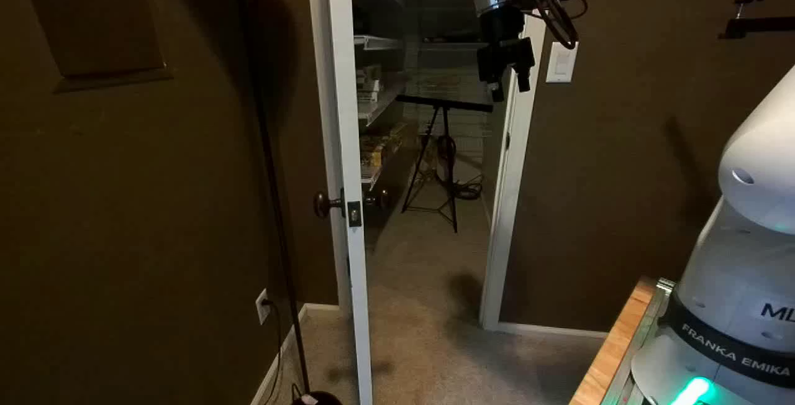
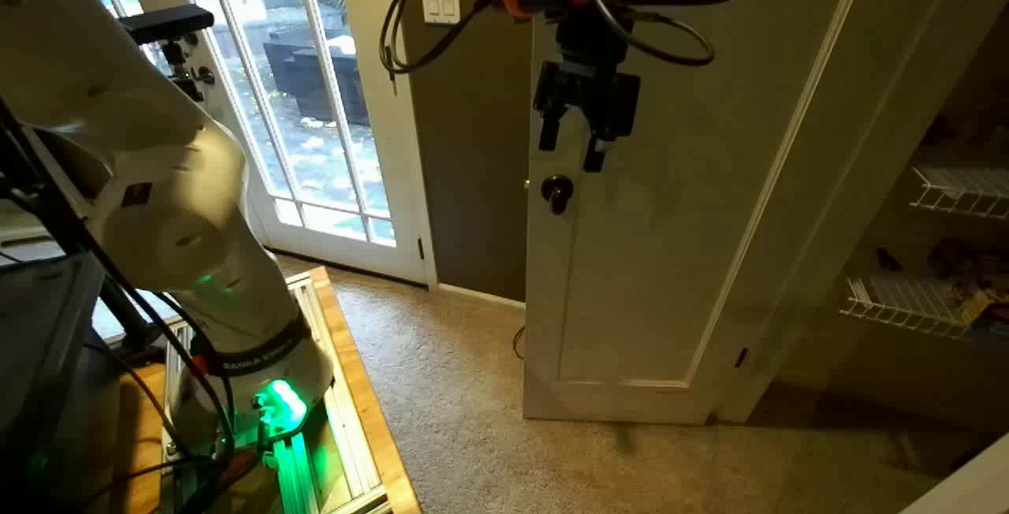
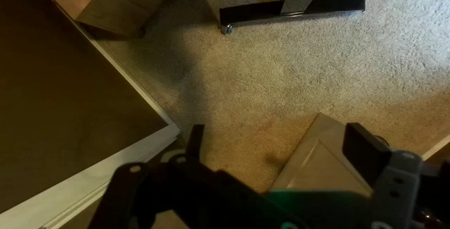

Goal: Close the door

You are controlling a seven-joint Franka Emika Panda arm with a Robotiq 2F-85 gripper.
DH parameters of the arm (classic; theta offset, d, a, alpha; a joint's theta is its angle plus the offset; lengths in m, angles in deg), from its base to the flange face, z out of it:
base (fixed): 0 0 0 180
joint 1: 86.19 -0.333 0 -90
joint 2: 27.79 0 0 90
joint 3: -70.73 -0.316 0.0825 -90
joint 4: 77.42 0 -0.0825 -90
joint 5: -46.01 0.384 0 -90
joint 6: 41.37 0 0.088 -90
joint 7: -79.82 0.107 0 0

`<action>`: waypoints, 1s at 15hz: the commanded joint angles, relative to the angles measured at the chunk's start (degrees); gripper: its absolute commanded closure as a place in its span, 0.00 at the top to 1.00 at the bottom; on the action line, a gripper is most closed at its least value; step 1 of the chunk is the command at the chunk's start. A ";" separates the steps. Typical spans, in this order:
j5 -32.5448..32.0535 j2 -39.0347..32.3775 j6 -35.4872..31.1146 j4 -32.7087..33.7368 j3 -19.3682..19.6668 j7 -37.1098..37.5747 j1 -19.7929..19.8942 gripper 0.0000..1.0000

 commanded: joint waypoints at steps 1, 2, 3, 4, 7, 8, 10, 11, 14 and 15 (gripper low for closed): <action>-0.07 -0.01 0.12 0.10 0.38 0.08 -0.44 1.00; -0.07 -0.01 0.12 0.10 0.38 0.09 -0.44 1.00; -0.07 -0.01 0.12 0.10 0.38 0.09 -0.44 1.00; -0.07 -0.01 0.12 0.10 0.38 0.09 -0.44 1.00; -0.07 -0.01 0.12 0.10 0.38 0.09 -0.44 1.00; -0.57 0.62 0.66 0.53 0.01 0.74 -0.49 1.00; -2.85 4.01 0.11 -0.92 -1.38 2.42 -0.91 1.00; -4.32 6.77 -0.35 -2.51 -2.29 3.07 -1.23 1.00; -8.12 13.84 -1.29 -5.79 -4.78 4.11 -2.32 1.00; -9.29 16.23 -1.25 -6.83 -5.73 4.29 -2.77 1.00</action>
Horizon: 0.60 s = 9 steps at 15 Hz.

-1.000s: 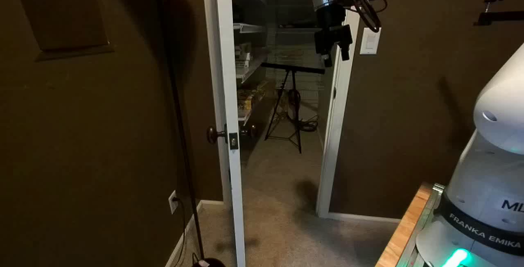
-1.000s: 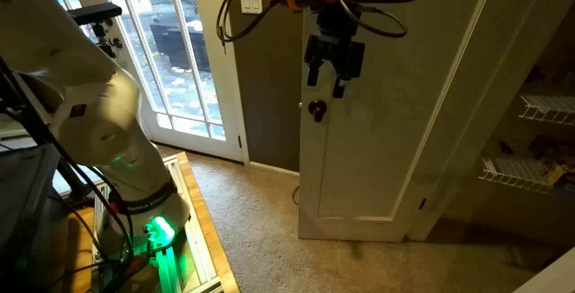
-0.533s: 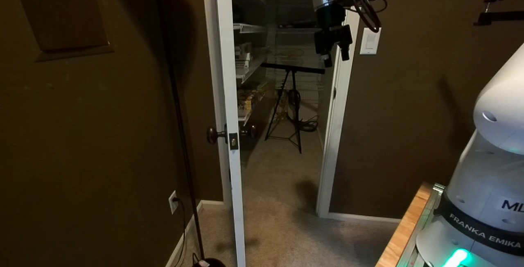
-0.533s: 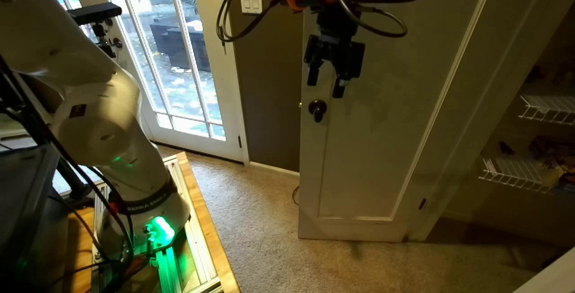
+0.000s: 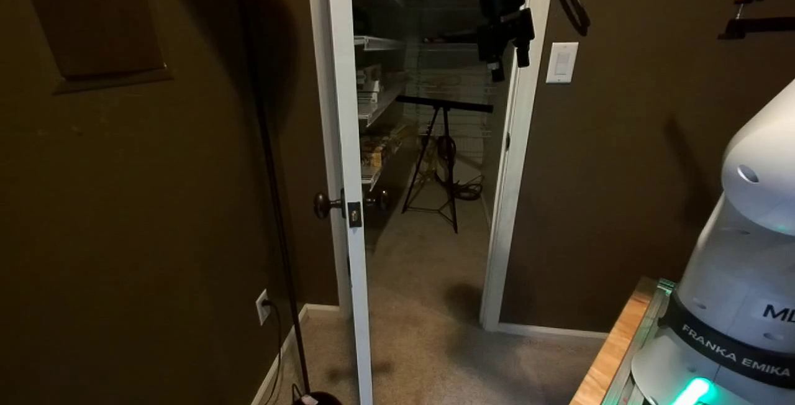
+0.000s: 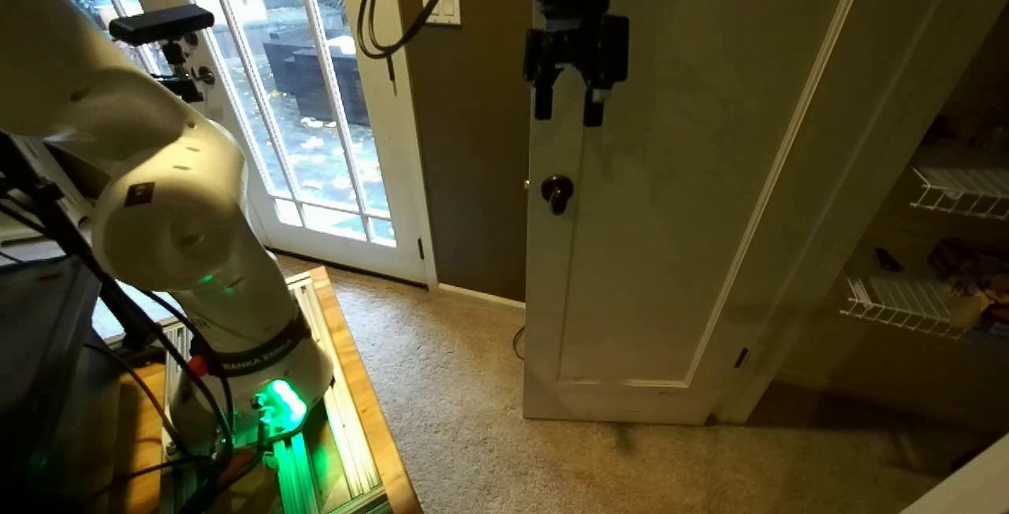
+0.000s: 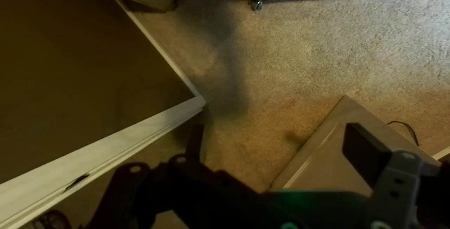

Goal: Close the door

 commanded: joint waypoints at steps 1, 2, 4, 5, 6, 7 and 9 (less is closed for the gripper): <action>-4.83 11.29 -0.91 -6.39 -2.87 2.43 -1.85 1.00; -5.25 13.43 -0.14 -6.97 -3.84 4.15 -1.96 1.00; -7.02 17.54 0.85 -8.59 -5.47 5.94 -2.07 1.00; -8.39 19.32 0.92 -9.41 -6.16 5.16 -2.58 1.00; -9.90 20.58 0.42 -10.29 -7.20 5.16 -3.10 1.00; -11.69 21.73 0.51 -10.92 -8.49 5.76 -3.34 1.00; -14.82 23.73 -1.73 -12.64 -10.57 5.81 -5.08 1.00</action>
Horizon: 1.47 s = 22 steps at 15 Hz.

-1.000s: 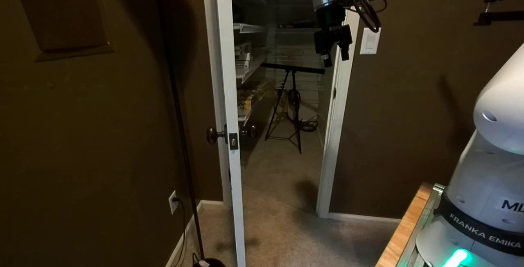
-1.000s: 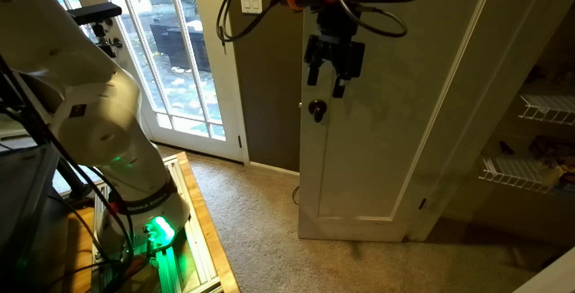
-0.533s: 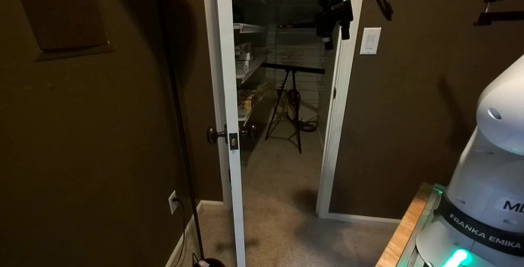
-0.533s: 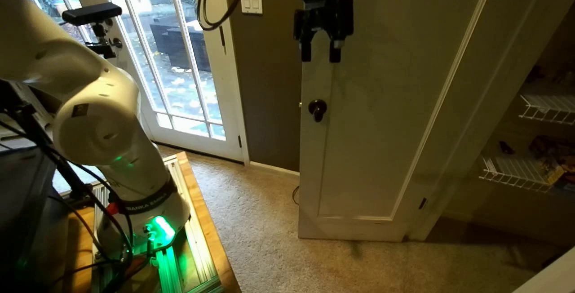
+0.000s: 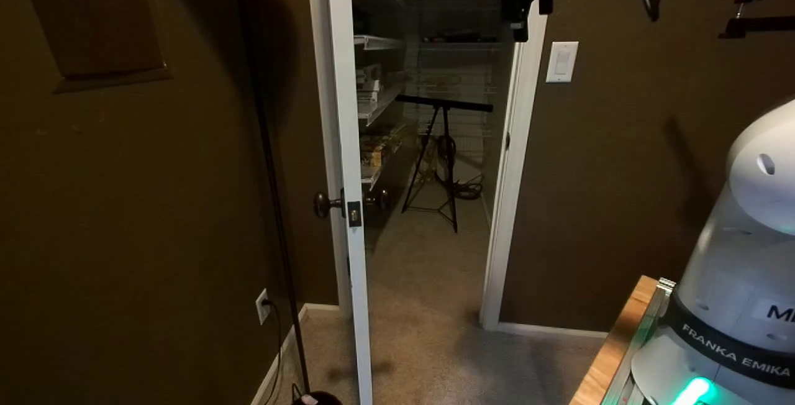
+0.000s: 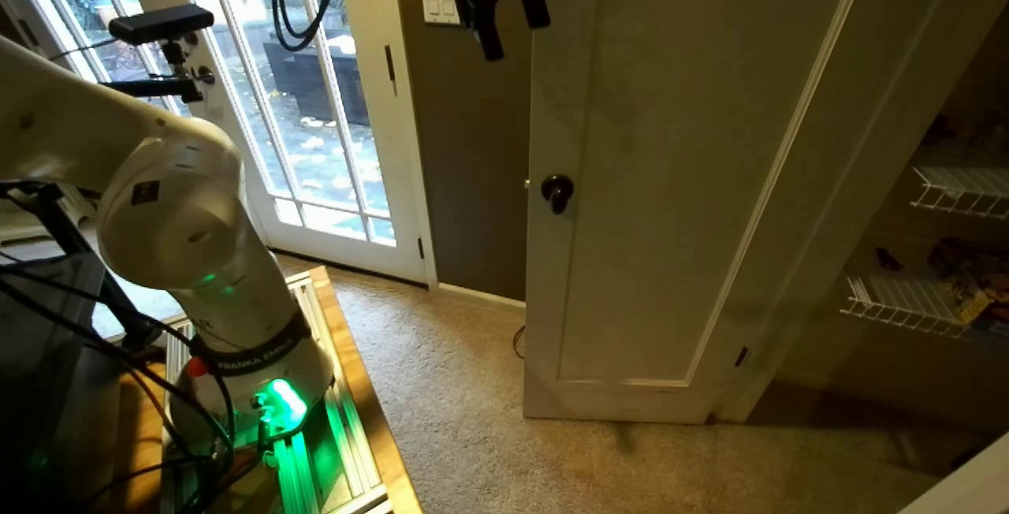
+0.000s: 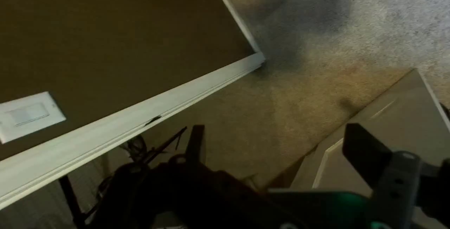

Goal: Close the door

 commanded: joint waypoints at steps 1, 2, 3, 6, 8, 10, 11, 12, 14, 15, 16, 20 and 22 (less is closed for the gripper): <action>-5.79 5.25 -3.51 -4.56 -3.35 1.68 -3.41 1.00; -6.65 5.25 -4.98 -5.23 -4.56 1.97 -4.55 1.00; -7.74 5.35 -6.49 -5.63 -5.70 2.37 -5.41 1.00; -9.61 6.21 -9.53 -7.78 -8.64 1.15 -9.65 1.00; -8.03 3.79 -7.23 -5.48 -7.99 1.68 -9.63 1.00; -8.43 4.16 -7.56 -6.07 -8.55 1.73 -10.50 1.00; -8.52 4.31 -7.69 -6.23 -8.49 1.72 -10.52 1.00; -8.57 4.40 -7.79 -6.33 -8.42 1.71 -10.50 1.00; -8.59 4.46 -7.82 -6.36 -8.41 1.71 -10.50 1.00; -9.85 3.68 -9.50 -6.24 -8.71 0.71 -11.01 1.00; -10.33 2.70 -11.16 -5.54 -9.10 -0.18 -11.83 1.00; -13.45 -2.88 -15.59 -0.89 -13.18 -3.35 -14.24 1.00; -15.64 -4.99 -14.74 1.38 -15.53 -4.42 -15.19 1.00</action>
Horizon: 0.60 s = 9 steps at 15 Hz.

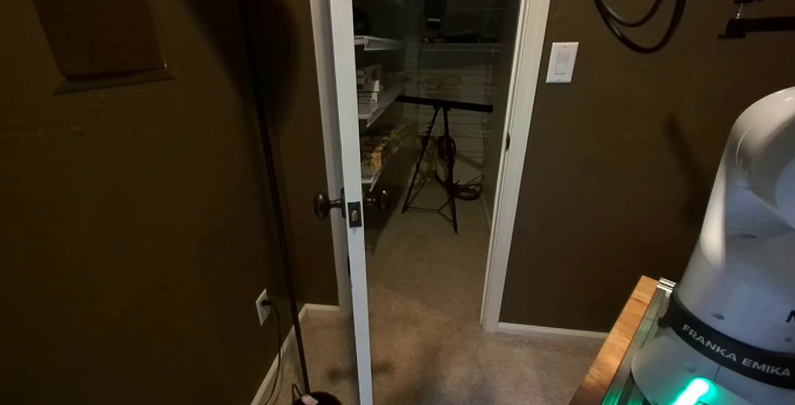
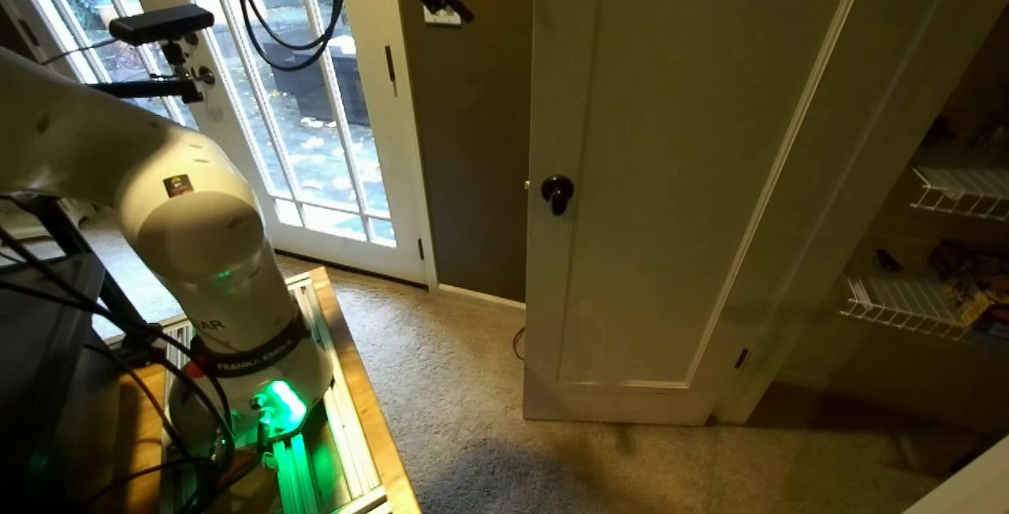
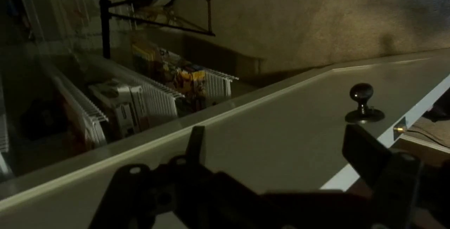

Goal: Close the door

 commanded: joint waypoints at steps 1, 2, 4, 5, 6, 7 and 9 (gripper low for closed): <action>-3.81 -5.52 1.68 5.64 -3.00 -2.89 -2.20 1.00; -5.92 -6.40 0.41 6.19 -3.53 -3.47 -2.43 1.00; -11.32 -8.65 -2.24 7.53 -3.64 -5.01 -2.73 1.00; -13.84 -9.87 -3.51 8.16 -3.30 -5.75 -2.98 1.00; -15.61 -11.36 -4.94 9.34 -2.73 -6.79 -3.45 1.00; -17.92 -12.69 -5.62 10.37 -2.74 -7.44 -3.35 1.00; -21.18 -15.66 -7.24 12.68 -2.46 -8.62 -3.58 1.00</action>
